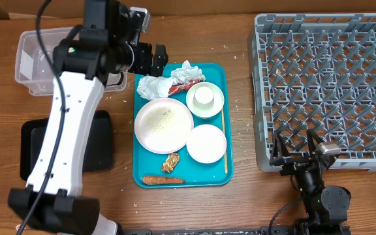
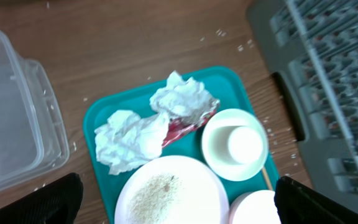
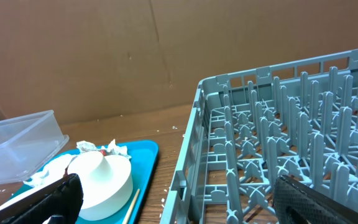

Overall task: Sort waste into correct bins and load items into the dishwasher
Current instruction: 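Move the left gripper over the teal tray to the white tissues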

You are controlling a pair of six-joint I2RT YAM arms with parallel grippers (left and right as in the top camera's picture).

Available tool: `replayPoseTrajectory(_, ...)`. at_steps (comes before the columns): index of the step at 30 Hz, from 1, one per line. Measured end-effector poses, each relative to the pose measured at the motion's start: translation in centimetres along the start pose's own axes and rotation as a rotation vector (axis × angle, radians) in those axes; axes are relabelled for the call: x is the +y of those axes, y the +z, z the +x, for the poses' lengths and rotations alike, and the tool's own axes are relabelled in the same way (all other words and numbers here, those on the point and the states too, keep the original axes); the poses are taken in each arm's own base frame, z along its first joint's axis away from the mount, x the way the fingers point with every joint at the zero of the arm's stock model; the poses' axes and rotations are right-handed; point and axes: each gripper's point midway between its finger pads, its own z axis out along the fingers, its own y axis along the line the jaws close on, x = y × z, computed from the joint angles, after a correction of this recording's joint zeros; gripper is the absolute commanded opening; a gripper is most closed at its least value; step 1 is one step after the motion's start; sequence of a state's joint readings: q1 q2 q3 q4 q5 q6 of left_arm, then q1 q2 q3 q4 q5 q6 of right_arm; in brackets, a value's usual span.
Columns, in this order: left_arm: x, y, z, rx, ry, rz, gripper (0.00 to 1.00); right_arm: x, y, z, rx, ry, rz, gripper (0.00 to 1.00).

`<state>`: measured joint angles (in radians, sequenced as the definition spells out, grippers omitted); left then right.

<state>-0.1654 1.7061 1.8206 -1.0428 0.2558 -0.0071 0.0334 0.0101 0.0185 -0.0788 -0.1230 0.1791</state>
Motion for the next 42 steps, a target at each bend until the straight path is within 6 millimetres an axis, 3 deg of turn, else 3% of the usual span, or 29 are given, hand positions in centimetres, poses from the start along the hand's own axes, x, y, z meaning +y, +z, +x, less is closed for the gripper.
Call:
replayPoseTrajectory(11,2.5,8.7,3.7,0.213,-0.038,-0.025,1.0,0.0,0.0,0.0,0.0,0.0,0.0,1.0)
replayPoseTrajectory(16,3.4,11.6,4.8,0.263,-0.008,-0.104,1.0,0.0,0.0,0.0,0.0,0.0,0.0,1.0)
replayPoseTrajectory(26,2.7,18.0,7.3,0.341,0.153,-0.312,1.0,0.0,0.0,0.0,0.0,0.0,0.0,1.0)
replayPoseTrajectory(30,3.4,19.1,8.4,0.376,0.158,-0.344,0.97,0.0,0.0,0.0,0.0,0.0,0.0,1.0)
replayPoseTrajectory(34,3.9,19.1,8.5,0.379,0.146,-0.35,0.84,0.0,0.0,0.0,0.0,0.0,0.0,1.0)
replayPoseTrajectory(42,4.1,19.4,8.2,0.365,0.126,-0.324,0.84,0.0,0.0,0.0,0.0,0.0,0.0,1.0)
